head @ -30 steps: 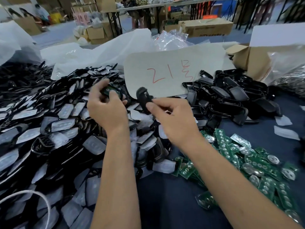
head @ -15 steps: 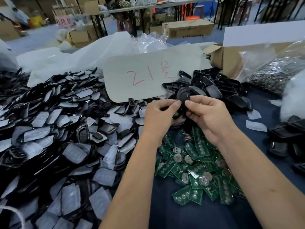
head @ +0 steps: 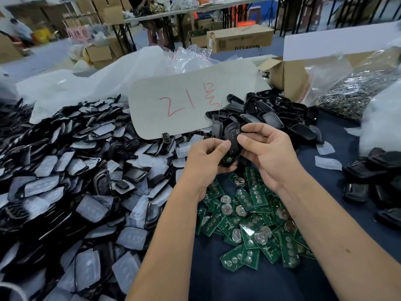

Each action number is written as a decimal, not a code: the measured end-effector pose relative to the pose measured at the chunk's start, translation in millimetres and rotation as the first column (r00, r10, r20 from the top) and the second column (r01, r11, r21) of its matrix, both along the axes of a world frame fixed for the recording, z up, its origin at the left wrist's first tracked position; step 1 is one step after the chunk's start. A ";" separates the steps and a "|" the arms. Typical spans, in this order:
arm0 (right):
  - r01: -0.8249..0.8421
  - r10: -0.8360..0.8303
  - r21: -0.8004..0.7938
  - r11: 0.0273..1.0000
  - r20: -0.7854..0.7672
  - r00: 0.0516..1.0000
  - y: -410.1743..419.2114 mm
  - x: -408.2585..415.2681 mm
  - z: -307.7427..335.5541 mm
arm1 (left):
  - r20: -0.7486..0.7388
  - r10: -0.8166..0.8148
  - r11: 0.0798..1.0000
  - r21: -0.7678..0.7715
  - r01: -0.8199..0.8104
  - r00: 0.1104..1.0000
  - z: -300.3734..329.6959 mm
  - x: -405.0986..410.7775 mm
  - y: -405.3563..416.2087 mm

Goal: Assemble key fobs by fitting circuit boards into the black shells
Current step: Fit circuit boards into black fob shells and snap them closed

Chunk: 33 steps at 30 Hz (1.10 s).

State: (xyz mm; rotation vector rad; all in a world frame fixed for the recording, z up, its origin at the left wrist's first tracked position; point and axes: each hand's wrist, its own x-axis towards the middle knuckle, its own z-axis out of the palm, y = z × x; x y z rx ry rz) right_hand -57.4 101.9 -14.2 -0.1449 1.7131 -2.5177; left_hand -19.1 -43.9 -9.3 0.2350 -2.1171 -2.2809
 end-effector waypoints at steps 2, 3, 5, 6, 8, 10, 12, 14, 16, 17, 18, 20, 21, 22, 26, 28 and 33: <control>0.002 -0.001 -0.041 0.999 0.014 1.000 -1.9 0.3 -1.6 | 0.005 -0.014 1.000 0.018 0.014 1.000 -1.6 -1.9 -1.8; -0.002 0.004 -0.066 0.998 0.027 1.000 -2.2 0.5 -1.8 | 0.004 -0.024 0.999 0.033 0.024 1.000 -2.2 -2.4 -3.0; -0.007 0.013 -0.112 0.994 0.055 0.998 -2.7 0.5 -1.3 | 0.000 -0.038 0.997 0.063 0.038 0.999 -2.1 -2.0 -4.7; -0.006 0.014 -0.128 0.992 0.065 0.998 -3.2 0.7 -1.0 | -0.007 -0.034 0.997 0.075 0.035 0.999 -1.9 -2.1 -4.2; 0.032 -0.025 -0.117 0.993 0.061 0.998 -6.4 2.1 -1.5 | -0.041 0.010 0.998 0.068 -0.007 0.999 -2.1 -1.8 -2.0; 0.134 -0.134 -0.043 0.990 0.008 0.991 -12.2 3.2 -2.3 | -0.167 0.098 0.984 -0.133 -0.121 0.981 -4.1 -4.5 -0.8; 0.223 -0.221 0.024 0.975 -0.054 0.974 -19.5 6.0 -3.0 | -0.348 0.130 0.858 -0.430 -0.281 0.929 -5.3 -5.7 -1.3; 0.245 -0.240 0.056 0.968 -0.080 0.967 -25.2 9.6 -4.4 | -0.446 0.106 0.749 -0.552 -0.367 0.889 -4.0 -3.5 1.1; 0.247 -0.243 0.068 0.967 -0.069 0.968 -27.9 11.6 -5.6 | -0.466 0.077 0.710 -0.595 -0.377 0.881 -5.0 -2.5 3.6; 0.249 -0.246 0.068 0.966 -0.058 0.968 -28.1 11.8 -5.6 | -0.469 0.064 0.702 -0.606 -0.374 0.881 -6.4 -2.6 4.1; 0.251 -0.248 0.071 0.965 -0.052 0.967 -27.8 11.6 -6.0 | -0.469 0.054 0.698 -0.613 -0.369 0.881 -7.9 -2.3 4.6; 0.250 -0.246 0.094 0.964 -0.057 0.968 -25.7 9.6 -7.2 | -0.467 0.041 0.706 -0.612 -0.357 0.883 -9.9 -2.6 4.7; 0.244 -0.238 0.114 0.963 -0.064 0.969 -24.4 8.5 -7.9 | -0.467 0.036 0.706 -0.614 -0.353 0.884 -10.4 -3.1 4.4; 0.234 -0.226 0.138 0.962 -0.073 0.971 -23.2 7.7 -8.7 | -0.467 0.032 0.700 -0.620 -0.354 0.883 -10.5 -3.4 4.2; 0.202 -0.185 0.171 0.964 -0.112 0.976 -18.2 3.1 -10.0 | -0.465 0.037 0.742 -0.580 -0.336 0.884 -10.7 -3.6 4.8; 0.213 -0.203 0.108 0.971 -0.091 0.975 -14.5 -1.1 -8.4 | -0.430 0.058 0.814 -0.502 -0.292 0.901 -11.7 -3.0 5.3; 0.044 -0.034 -0.158 0.986 0.063 0.997 -2.1 -6.1 -1.1 | -0.221 0.174 0.964 -0.160 -0.212 0.960 -11.8 -3.4 1.4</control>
